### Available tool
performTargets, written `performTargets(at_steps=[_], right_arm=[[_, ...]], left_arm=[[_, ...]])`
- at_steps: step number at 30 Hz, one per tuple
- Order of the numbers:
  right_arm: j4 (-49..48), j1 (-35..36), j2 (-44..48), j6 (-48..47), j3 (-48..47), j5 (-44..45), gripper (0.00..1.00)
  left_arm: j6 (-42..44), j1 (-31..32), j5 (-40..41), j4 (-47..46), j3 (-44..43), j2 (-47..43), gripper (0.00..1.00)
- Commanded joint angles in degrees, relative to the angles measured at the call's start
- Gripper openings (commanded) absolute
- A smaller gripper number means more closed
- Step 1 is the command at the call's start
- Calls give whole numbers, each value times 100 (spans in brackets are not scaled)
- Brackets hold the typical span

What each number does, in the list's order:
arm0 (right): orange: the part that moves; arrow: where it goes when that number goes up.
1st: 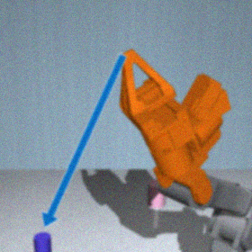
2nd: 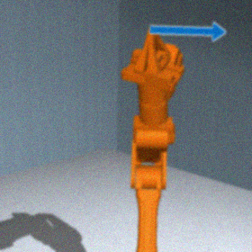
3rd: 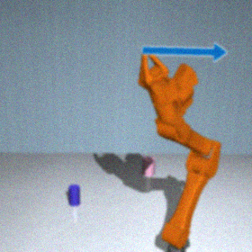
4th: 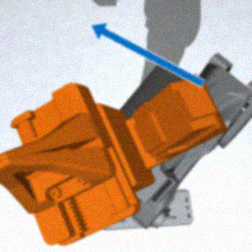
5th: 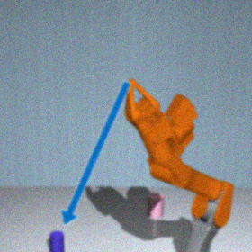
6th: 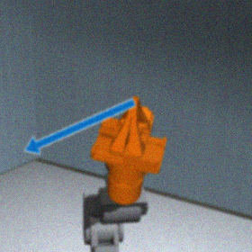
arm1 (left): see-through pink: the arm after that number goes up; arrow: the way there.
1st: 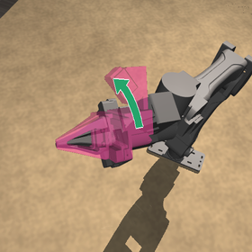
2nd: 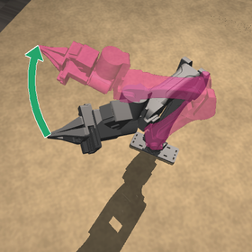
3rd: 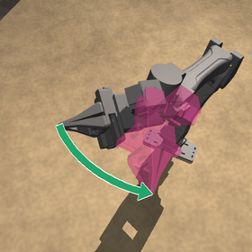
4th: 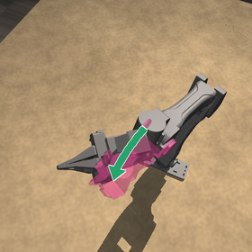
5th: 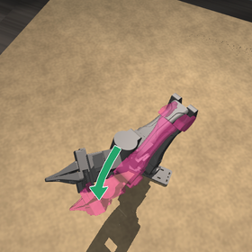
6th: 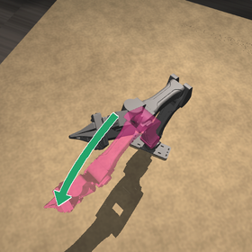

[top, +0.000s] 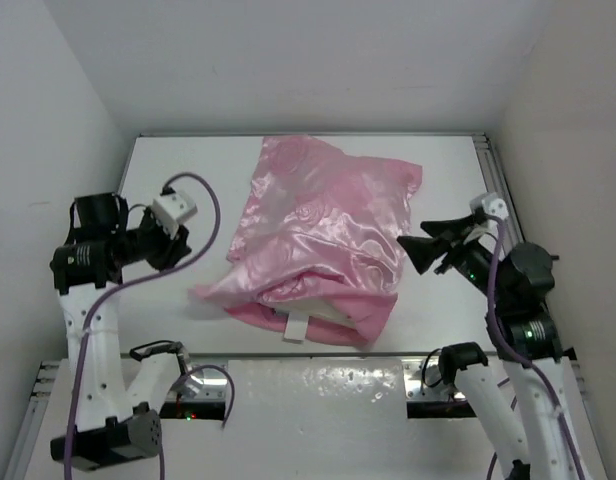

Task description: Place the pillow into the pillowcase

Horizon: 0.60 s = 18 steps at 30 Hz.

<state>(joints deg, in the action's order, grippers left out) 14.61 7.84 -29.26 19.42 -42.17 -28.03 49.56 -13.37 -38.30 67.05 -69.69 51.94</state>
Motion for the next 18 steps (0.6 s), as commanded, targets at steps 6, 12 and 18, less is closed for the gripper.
performTargets(at_steps=[6, 12, 18], right_arm=[[982, -45, -16, -98, -705, 1466, 99], [1386, -124, -1809, 984, -845, 1672, 99], [1008, 104, -2461, 685, -178, 772, 99]], left_arm=[[1170, 361, 746, 819, 193, -1301, 96], [-419, 519, 52, -856, 606, -66, 96], [-1633, 1124, 602, -2315, 202, 1394, 96]])
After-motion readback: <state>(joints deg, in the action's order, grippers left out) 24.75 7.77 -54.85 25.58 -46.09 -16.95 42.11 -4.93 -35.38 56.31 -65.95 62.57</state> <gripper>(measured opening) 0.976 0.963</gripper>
